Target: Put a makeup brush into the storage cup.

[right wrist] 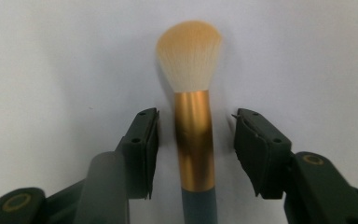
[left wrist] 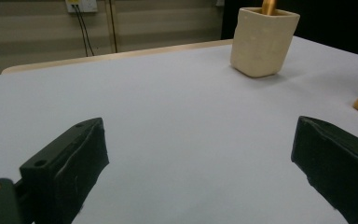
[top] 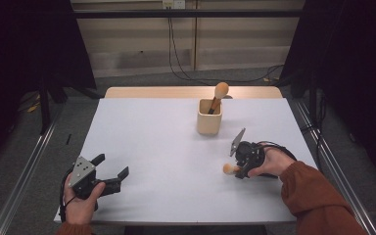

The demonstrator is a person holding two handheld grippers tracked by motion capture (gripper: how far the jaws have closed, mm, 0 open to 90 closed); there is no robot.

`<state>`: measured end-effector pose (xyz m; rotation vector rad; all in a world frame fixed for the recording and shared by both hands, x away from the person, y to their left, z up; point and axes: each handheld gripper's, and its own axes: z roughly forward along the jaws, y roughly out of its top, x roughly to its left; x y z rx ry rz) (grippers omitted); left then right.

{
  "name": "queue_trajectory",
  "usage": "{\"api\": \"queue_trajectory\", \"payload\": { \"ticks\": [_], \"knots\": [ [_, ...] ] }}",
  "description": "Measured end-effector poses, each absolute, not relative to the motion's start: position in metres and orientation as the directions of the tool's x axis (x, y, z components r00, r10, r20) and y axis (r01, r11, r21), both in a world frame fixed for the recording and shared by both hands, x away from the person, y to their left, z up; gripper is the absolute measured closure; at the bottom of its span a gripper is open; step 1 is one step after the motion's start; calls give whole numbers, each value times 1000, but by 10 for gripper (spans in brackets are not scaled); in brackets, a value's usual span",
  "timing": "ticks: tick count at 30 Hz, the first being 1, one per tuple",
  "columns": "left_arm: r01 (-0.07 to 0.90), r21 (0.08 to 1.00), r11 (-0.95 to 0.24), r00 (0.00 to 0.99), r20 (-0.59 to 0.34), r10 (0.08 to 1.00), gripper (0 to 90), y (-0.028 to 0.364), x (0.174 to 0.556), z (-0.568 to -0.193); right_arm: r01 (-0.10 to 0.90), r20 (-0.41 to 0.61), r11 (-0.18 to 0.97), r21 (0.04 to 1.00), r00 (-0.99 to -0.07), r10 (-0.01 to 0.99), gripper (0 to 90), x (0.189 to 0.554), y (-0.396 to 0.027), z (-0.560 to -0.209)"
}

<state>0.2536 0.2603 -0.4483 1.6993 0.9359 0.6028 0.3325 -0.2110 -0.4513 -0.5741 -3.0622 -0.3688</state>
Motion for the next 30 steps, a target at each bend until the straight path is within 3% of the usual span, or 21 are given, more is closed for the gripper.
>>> {"api": "queue_trajectory", "payload": {
  "ticks": [10, 19, 30],
  "knots": [
    [296, 945, -136, 567, -59, 822, 34, 260, 254, -449, 312, 37, 938, 148, -950, 310, 645, 335, -199, -449],
    [306, 941, -143, 569, -60, 820, 34, 260, 255, -450, 304, 41, 941, 151, -953, 301, 738, 335, -199, -448],
    [307, 941, -146, 567, -57, 822, 34, 260, 255, -450, 299, 35, 940, 164, -954, 297, 744, 335, -200, -448]
  ]
}}
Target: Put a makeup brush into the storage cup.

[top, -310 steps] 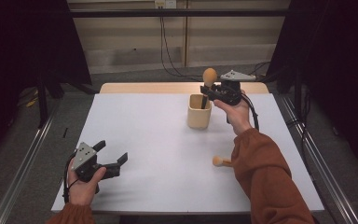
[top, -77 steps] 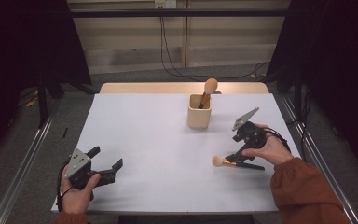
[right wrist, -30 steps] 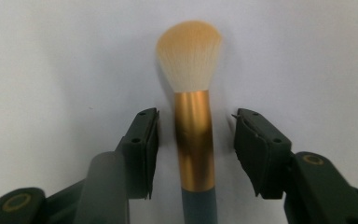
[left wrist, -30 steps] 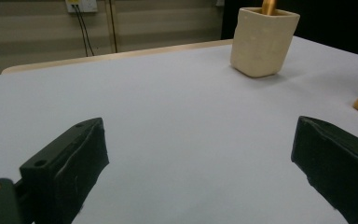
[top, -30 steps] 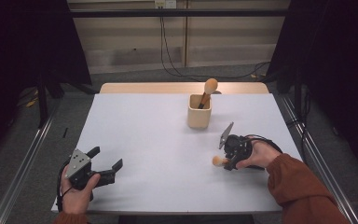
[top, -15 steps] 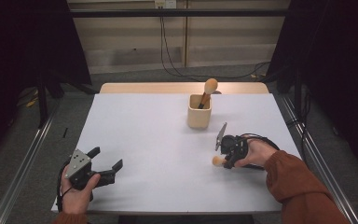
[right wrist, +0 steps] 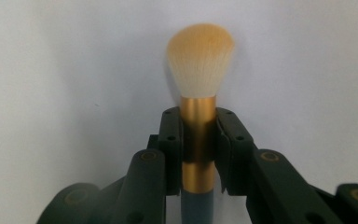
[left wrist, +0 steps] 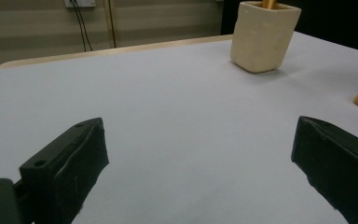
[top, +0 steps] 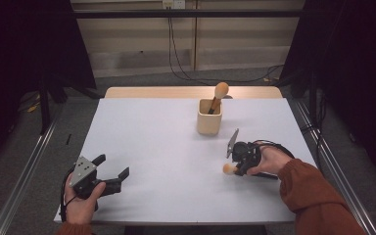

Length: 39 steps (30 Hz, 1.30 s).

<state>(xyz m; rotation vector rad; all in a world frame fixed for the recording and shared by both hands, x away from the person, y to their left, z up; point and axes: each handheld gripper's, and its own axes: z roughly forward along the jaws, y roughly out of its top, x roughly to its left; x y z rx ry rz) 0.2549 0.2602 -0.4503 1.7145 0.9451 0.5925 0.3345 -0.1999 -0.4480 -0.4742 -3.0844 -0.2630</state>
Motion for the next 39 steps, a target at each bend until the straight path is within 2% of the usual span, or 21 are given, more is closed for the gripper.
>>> {"api": "queue_trajectory", "payload": {
  "ticks": [11, 25, 31, 39],
  "knots": [
    [300, 944, -139, 566, -58, 822, 34, 260, 254, -450, 305, 28, 932, 194, -952, 306, 745, 334, -203, -444],
    [293, 946, -142, 563, -51, 825, 34, 260, 254, -449, 342, -25, 877, 338, -928, 371, 745, 331, -219, -419],
    [292, 946, -142, 564, -50, 825, 34, 260, 254, -449, 404, -32, 785, 469, -881, 473, 744, 334, -231, -406],
    [292, 945, -146, 564, -47, 825, 34, 260, 254, -449, 456, -16, 677, 578, -823, 567, 745, 336, -240, -402]
  ]
}}
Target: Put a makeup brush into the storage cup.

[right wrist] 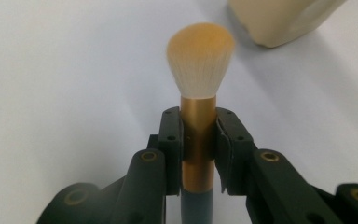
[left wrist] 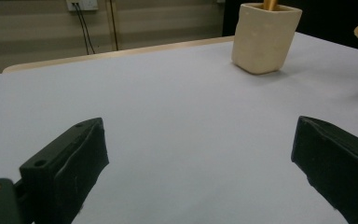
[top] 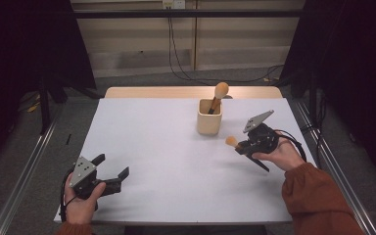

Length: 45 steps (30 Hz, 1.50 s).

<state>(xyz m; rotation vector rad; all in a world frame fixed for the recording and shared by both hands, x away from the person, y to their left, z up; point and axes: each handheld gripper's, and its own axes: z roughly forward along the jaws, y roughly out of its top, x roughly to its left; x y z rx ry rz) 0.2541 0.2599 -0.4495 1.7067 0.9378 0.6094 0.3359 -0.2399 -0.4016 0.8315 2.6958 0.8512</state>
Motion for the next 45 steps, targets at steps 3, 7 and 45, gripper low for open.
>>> {"api": "queue_trajectory", "payload": {
  "ticks": [3, 7, 45],
  "knots": [
    [292, 945, -148, 564, -46, 824, 34, 260, 254, -449, 485, 4, 628, 610, -794, 608, 744, 336, -243, -403],
    [294, 945, -145, 563, -48, 825, 34, 260, 254, -449, 529, 30, 562, 636, -744, 667, 744, 336, -248, -404],
    [286, 949, -134, 555, -50, 830, 34, 261, 254, -448, 368, 163, 129, 921, -663, 731, 745, 315, -275, -404]
  ]
}}
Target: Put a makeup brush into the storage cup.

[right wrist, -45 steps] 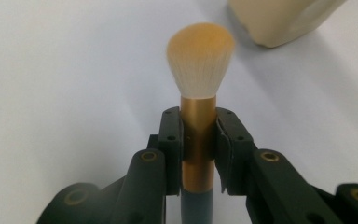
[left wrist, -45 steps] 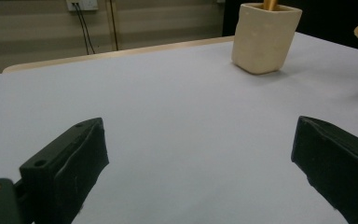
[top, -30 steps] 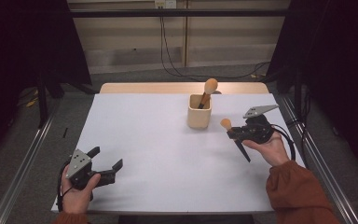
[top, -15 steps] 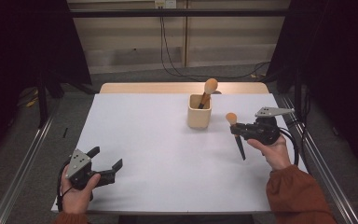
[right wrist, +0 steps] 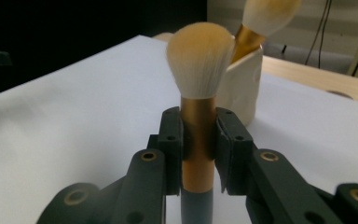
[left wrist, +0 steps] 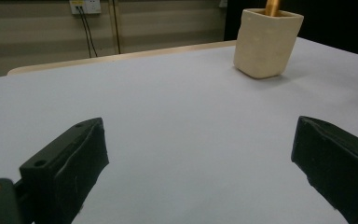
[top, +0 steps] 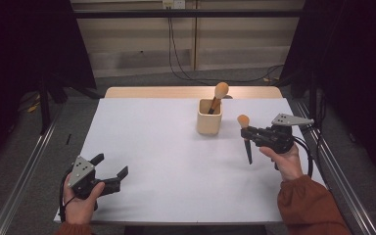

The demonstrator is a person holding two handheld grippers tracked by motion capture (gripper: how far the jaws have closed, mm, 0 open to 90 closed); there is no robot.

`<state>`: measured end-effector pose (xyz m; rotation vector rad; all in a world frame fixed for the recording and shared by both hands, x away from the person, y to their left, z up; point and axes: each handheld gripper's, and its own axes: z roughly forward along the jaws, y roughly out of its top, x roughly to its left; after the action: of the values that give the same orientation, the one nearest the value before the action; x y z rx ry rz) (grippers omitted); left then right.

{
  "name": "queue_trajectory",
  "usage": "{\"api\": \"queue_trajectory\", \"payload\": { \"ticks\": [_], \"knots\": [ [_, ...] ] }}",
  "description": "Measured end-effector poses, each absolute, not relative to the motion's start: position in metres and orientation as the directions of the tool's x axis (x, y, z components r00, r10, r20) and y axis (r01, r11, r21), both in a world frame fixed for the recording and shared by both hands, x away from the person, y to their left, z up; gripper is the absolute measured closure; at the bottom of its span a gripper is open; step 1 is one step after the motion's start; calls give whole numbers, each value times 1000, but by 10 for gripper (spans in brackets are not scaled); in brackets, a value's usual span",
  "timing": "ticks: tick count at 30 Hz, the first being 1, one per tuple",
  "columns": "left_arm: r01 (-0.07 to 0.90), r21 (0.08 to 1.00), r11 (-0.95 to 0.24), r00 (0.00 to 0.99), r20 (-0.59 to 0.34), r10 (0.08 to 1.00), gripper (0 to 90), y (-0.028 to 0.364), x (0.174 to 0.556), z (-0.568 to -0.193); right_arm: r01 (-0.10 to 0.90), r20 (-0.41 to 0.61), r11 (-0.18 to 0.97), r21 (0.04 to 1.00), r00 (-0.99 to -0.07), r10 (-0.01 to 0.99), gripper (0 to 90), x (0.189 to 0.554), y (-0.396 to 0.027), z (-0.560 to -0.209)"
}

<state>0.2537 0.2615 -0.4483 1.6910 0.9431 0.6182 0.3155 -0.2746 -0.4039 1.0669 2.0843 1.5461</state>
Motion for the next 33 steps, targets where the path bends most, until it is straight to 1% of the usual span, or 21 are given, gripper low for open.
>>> {"api": "queue_trajectory", "payload": {
  "ticks": [8, 17, 24, 33],
  "knots": [
    [289, 948, -132, 554, -53, 831, 34, 261, 254, -449, 337, 155, 106, 936, -661, 734, 744, 319, -272, -397],
    [284, 949, -136, 555, -47, 831, 34, 261, 254, -448, 310, 158, 79, 947, -668, 728, 744, 332, -261, -388],
    [284, 949, -135, 556, -48, 830, 34, 262, 254, -448, 316, 182, 53, 947, -666, 724, 744, 342, -253, -380],
    [286, 949, -136, 555, -48, 831, 34, 262, 254, -448, 281, 170, 38, 959, -677, 716, 744, 352, -249, -367]
  ]
}}
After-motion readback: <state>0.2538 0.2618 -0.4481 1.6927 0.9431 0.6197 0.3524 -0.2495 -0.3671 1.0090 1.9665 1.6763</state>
